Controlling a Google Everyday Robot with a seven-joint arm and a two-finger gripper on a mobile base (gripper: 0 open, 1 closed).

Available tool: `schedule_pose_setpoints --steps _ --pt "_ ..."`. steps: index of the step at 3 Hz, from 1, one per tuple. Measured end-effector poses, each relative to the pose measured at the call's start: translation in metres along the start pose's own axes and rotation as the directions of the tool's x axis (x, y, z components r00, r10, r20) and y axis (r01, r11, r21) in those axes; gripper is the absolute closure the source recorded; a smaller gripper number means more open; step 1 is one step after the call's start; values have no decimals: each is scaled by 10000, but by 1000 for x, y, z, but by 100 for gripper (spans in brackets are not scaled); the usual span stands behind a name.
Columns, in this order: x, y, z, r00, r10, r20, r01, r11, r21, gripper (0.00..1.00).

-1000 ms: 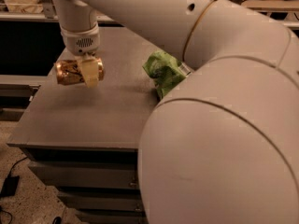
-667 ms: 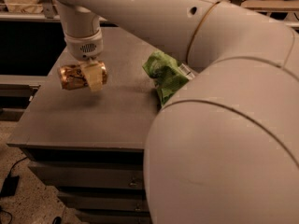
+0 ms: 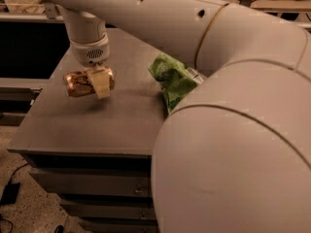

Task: Knock orange can over

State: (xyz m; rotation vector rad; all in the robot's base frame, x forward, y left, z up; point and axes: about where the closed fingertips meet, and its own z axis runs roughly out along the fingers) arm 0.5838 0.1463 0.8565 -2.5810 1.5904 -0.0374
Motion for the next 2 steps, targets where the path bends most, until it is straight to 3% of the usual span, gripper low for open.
schedule_pose_setpoints --steps 1,2 --pt "16 1 8 9989 419 232 -423 9989 205 72" --pt "29 5 17 9972 735 135 -734 9973 -75 49"
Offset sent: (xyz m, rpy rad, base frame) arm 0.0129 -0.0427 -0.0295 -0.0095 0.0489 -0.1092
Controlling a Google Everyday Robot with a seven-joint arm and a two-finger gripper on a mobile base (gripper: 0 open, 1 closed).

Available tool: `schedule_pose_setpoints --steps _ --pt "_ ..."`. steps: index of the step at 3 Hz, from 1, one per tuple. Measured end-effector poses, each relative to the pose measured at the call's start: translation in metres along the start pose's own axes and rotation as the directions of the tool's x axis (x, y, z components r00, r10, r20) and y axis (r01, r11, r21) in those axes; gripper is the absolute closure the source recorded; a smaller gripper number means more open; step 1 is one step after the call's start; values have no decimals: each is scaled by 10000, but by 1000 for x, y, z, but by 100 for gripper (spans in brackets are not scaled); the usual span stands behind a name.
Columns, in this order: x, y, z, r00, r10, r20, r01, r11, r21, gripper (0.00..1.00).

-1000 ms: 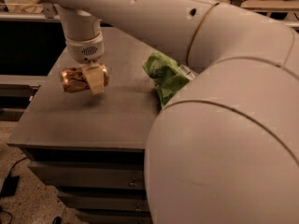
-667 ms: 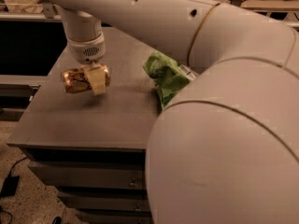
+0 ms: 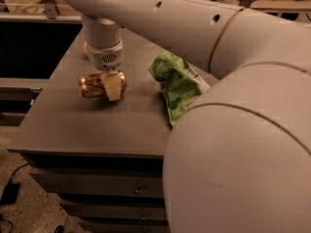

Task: Knock orange can over

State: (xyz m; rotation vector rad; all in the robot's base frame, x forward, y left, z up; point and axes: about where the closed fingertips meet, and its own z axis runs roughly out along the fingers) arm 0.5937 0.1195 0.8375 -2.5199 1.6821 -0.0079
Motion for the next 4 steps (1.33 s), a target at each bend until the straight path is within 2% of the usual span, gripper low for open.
schedule_pose_setpoints --steps 1,2,4 --pt "-1 0 0 10000 -20 11 20 10000 29 26" --pt "-1 -1 1 10000 -24 19 24 10000 48 0" --pt "-2 1 -2 9996 -97 266 91 9997 212 0"
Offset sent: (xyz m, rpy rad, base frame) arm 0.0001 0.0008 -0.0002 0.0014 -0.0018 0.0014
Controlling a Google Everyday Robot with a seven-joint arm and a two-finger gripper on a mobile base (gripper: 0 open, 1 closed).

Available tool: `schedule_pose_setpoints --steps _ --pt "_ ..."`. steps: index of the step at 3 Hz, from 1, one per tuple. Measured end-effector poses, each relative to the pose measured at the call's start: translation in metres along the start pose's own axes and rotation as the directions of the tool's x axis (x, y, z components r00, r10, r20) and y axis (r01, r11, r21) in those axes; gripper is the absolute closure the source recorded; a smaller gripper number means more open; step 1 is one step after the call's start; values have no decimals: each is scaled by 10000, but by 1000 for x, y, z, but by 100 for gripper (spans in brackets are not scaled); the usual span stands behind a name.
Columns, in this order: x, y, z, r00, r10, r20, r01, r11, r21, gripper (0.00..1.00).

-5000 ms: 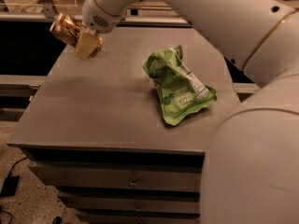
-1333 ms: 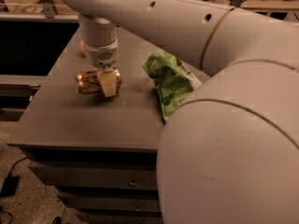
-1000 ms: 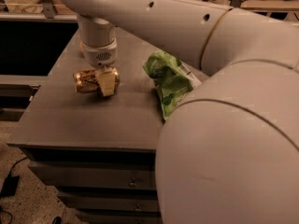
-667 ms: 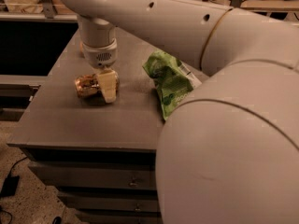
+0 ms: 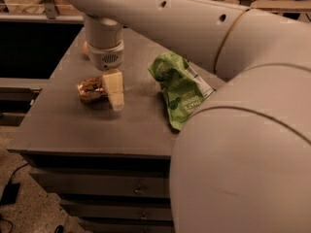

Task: Knock orange can over

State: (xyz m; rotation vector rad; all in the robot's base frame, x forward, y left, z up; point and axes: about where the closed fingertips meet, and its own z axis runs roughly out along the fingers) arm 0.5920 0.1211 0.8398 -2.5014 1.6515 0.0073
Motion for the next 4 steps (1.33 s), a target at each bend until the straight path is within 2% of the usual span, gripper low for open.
schedule_pose_setpoints --steps 1,2,3,4 --pt "-5 6 -48 9939 -603 925 487 9912 1230 0" --pt "-6 12 -99 9861 -1071 1267 756 9700 2313 0" --pt "0 5 -143 9876 -1092 1127 692 9475 3121 0" --pt "11 -25 -159 9966 -442 690 210 9519 3056 0"
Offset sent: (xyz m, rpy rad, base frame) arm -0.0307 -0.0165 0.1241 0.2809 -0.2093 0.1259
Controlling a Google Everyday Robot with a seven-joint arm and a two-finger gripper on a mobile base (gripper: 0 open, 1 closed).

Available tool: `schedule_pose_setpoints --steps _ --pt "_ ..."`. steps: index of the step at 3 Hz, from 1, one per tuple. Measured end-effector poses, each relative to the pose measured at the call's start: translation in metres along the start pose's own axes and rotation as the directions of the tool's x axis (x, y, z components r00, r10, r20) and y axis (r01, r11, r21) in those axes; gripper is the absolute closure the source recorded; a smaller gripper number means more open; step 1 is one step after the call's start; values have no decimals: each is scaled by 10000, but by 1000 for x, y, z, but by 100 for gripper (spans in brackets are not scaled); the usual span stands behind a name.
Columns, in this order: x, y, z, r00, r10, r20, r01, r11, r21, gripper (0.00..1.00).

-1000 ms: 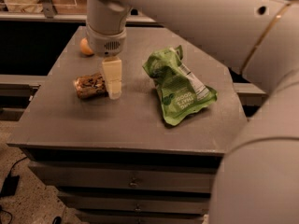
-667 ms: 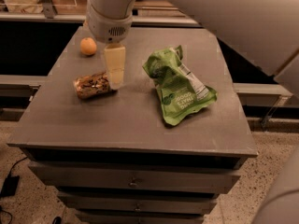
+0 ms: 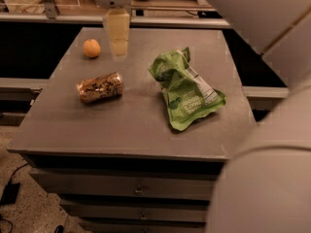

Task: Knock orange can over

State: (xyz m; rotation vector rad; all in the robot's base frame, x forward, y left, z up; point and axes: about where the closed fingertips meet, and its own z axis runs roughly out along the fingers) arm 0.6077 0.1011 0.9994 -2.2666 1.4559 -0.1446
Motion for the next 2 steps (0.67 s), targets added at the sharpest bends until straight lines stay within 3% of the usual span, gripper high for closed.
schedule_pose_setpoints --steps 1,2 --pt "3 -43 -30 9970 692 357 -719 9942 795 0" --pt "2 -45 -34 9970 661 391 -694 9936 887 0"
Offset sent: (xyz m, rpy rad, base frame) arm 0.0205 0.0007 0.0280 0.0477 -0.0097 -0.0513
